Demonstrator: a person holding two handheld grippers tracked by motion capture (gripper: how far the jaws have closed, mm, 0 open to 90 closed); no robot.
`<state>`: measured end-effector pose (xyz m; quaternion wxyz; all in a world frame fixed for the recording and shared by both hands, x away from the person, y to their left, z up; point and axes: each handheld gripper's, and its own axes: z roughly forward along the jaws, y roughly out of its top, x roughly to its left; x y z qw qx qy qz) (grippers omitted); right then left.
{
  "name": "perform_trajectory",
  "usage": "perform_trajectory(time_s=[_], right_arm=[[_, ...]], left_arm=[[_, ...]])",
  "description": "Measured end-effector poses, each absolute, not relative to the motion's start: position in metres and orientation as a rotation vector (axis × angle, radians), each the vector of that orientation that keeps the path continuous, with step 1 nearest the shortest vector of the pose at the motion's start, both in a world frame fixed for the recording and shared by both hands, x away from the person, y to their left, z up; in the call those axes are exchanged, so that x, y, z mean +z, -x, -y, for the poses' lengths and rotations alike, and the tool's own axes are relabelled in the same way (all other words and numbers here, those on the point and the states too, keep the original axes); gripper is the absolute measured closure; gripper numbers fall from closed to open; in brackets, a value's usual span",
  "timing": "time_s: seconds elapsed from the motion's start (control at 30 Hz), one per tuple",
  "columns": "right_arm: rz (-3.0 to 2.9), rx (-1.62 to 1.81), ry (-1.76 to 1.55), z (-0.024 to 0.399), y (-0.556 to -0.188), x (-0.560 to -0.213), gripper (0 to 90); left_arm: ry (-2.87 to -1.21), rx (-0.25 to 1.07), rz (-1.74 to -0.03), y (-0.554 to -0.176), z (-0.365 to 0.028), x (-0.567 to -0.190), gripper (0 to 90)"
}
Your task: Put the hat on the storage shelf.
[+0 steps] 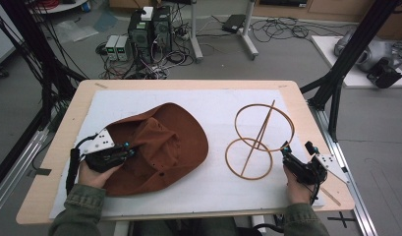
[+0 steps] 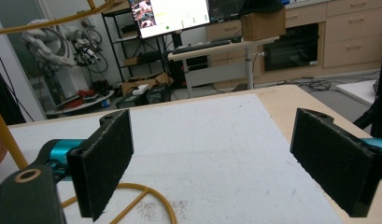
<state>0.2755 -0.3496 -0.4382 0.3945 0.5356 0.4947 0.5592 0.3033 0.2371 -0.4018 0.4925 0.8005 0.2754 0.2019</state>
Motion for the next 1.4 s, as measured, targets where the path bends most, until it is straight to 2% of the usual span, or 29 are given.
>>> perform_trajectory(time_s=[0.47, 1.4], right_arm=[[-1.262, 1.414, -1.348, 0.35, -0.276, -0.438, 12.5], [-1.264, 1.418, -1.34, 0.35, -0.275, -0.439, 12.5]], left_arm=[[-1.858, 0.508, -0.647, -0.293, -0.243, -0.39, 84.9], [-1.634, 0.538, -0.488, -0.281, -0.233, -0.336, 84.9]])
